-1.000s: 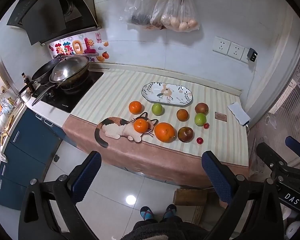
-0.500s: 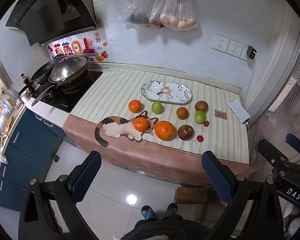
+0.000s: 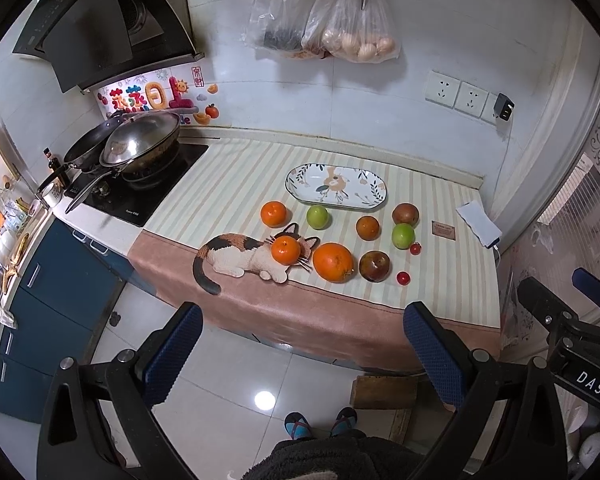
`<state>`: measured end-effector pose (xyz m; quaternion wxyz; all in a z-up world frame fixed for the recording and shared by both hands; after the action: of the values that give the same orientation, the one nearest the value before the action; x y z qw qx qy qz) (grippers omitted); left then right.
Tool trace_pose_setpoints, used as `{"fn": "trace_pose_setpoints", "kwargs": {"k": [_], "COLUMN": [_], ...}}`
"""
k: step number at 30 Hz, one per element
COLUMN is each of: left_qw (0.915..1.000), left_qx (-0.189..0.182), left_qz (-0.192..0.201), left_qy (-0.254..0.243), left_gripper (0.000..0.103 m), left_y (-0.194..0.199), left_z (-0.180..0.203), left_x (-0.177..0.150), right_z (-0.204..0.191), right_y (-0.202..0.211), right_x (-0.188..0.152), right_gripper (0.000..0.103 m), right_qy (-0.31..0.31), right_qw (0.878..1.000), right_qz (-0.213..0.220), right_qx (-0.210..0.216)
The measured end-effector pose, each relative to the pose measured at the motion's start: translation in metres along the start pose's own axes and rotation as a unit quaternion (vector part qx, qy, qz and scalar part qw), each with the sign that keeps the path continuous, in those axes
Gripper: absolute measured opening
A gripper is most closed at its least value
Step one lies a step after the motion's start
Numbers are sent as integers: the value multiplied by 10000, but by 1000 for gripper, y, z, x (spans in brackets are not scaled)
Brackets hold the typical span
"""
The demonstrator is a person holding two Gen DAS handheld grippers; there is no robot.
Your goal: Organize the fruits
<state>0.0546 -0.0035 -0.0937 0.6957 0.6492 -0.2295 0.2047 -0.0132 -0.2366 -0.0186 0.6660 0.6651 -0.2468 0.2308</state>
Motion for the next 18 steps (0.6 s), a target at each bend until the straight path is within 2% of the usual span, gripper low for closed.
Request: {"fn": "trace_pose_setpoints", "kwargs": {"k": [18], "left_qw": [10000], "left_qx": [-4], "left_qz": [2], "left_qy": [4], "left_gripper": [103], "left_y": [1], "left_z": [-1], "left_x": [3], "right_z": [-2], "right_y": [1], "right_x": [-3], "right_gripper": [103], "right_qy": [-68], "right_qw": [10000], "right_qz": [-2], "right_qx": [28]}}
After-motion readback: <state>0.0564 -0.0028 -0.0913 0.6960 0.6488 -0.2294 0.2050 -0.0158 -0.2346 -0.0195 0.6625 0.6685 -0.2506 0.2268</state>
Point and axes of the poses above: each gripper's, at about its wrist camera, not at the fingertips, and y roughly against the way its jaws point, z to its right, x to its top, the point moved 10 cm from there along -y, roughly the way its jaws point, and after that the axes turned 4 degrees about -x, right-handed, at the moved point
